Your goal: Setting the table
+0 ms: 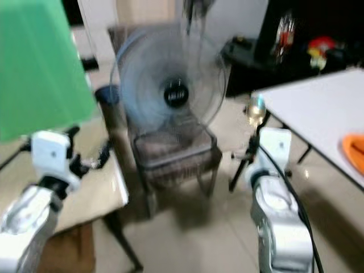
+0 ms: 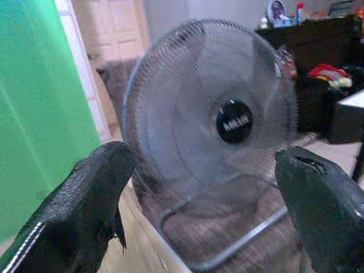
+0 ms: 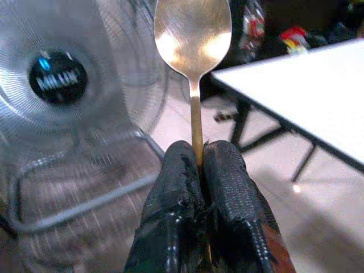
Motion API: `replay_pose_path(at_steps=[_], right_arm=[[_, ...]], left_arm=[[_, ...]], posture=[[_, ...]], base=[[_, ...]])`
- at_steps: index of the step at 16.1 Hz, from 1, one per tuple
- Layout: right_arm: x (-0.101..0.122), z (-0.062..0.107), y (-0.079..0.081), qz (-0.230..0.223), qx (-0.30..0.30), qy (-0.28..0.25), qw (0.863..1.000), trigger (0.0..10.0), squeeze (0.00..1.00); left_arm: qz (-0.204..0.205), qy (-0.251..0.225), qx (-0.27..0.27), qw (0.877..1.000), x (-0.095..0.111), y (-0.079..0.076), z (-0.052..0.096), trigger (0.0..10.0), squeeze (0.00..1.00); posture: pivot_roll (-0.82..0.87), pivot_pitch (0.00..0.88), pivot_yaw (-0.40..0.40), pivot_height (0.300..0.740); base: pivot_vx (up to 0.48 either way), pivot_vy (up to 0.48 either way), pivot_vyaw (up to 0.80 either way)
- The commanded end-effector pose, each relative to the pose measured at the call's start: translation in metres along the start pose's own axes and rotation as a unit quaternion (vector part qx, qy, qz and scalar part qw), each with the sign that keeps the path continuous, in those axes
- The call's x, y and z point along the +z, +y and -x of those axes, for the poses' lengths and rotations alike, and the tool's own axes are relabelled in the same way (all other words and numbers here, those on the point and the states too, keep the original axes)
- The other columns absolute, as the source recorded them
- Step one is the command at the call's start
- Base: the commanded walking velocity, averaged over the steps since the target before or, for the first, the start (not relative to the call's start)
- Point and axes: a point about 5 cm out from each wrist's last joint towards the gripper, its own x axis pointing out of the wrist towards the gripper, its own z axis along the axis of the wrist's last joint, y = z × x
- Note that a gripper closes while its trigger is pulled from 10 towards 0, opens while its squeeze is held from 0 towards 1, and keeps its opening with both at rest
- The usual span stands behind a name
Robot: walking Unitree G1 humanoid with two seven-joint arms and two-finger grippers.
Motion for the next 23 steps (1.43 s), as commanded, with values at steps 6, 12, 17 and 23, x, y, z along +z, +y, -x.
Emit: replay_pose_path(at_steps=[6,12,17,23], right_arm=[[0.005,0.001,0.006,-0.003,0.01,-0.008,1.0,10.0,0.0],[0.005,0.001,0.006,-0.007,0.003,-0.007,1.0,10.0,0.0],[0.012,0.001,0.009,-0.008,0.003,-0.019,1.0,10.0,0.0],[0.017,0.014,-0.008,0.008,-0.085,-0.026,0.996,10.0,0.0]], left_arm=[[0.0,0.003,-0.002,1.0,-0.001,0.003,0.0,10.0,0.0],[-0.001,0.002,-0.013,1.0,-0.001,0.003,-0.001,10.0,0.0],[-0.001,-0.014,-0.027,1.0,0.005,0.005,-0.006,10.0,0.0],[0.023,-0.017,-0.083,0.996,0.007,-0.007,-0.002,10.0,0.0]], posture=[[0.04,0.0,-0.01,0.74],[0.04,0.0,-0.001,0.74],[0.04,0.0,0.004,0.74],[0.02,0.0,0.023,0.74]], base=[[0.412,0.0,-0.8],[0.416,0.0,-0.8],[0.415,0.0,-0.8],[0.319,0.0,-0.8]])
